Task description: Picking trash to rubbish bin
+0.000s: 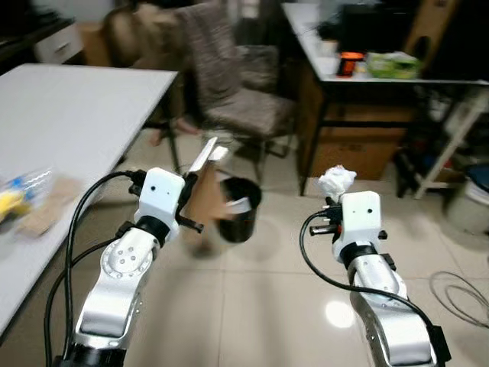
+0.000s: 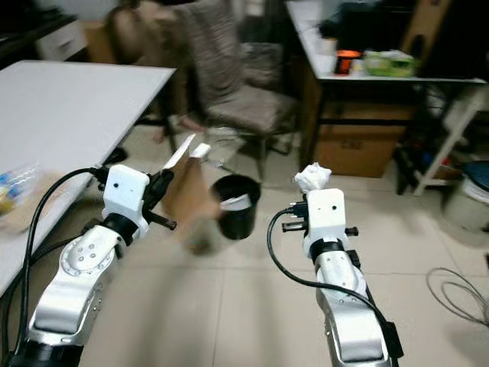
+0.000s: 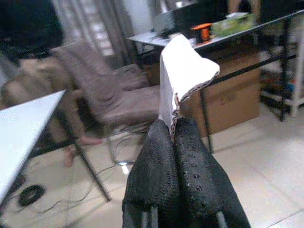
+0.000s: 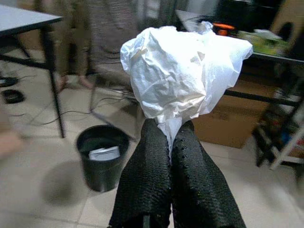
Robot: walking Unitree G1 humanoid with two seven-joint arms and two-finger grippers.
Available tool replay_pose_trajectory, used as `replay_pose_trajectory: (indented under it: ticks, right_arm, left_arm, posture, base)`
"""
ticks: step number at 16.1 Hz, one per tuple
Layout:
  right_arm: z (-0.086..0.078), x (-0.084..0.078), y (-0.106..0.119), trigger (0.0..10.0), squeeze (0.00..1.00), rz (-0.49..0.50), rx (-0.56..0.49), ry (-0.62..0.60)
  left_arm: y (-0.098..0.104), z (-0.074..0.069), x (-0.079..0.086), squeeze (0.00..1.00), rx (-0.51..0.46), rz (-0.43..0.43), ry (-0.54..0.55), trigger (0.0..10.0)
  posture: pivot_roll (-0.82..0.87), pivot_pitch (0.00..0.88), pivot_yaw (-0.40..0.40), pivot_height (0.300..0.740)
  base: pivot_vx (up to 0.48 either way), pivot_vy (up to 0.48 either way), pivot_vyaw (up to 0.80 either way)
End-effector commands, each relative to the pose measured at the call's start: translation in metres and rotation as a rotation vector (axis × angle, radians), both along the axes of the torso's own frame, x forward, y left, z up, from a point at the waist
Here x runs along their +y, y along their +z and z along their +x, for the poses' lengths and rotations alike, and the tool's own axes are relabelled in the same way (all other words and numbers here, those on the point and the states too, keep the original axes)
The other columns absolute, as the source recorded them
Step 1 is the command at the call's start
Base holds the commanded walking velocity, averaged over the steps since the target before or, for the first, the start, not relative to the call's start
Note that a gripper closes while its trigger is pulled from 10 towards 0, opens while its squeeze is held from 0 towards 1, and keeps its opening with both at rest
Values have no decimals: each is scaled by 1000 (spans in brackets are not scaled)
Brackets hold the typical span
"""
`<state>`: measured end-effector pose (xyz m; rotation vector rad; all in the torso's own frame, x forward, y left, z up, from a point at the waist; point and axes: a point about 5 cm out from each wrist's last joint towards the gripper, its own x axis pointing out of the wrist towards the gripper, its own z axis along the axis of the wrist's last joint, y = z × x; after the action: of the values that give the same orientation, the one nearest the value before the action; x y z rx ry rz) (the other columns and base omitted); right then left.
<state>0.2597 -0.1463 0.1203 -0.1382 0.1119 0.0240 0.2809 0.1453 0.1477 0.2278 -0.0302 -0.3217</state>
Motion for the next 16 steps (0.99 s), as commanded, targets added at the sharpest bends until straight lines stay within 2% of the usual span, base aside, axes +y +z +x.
replay_pose_trajectory:
  ticks: [1,6,9,11,14,16]
  right_arm:
    - [2,-5,1,10000,0,4,-5,-17]
    - [6,-2,-2,10000,0,7,3,-5]
    - [8,-3,-20,10000,0,-8,74,5]
    - [11,-3,-38,10000,0,-12,115,4]
    - [18,4,-73,10000,0,-51,209,67]
    - [17,2,-92,10000,0,-53,279,64]
  left_arm:
    - [0,2,-4,0,-3,10,-10,10000]
    - [-5,6,-1,0,7,13,14,10000]
    - [-16,8,0,0,37,40,12,10000]
    - [-37,10,2,0,82,48,18,10000]
    - [-67,11,1,0,164,-2,25,10000]
    - [-85,11,3,0,219,52,27,10000]
  posture:
    - [-90,0,15,740]
    - [-87,0,19,740]
    - [-87,0,14,740]
    - [-101,0,19,740]
    - [-103,0,20,740]
    - [-91,0,14,740]
  base:
    - [375,0,0]
    - [375,0,0]
    - [375,0,0]
    - [375,0,0]
    - [375,0,0]
    - [375,0,0]
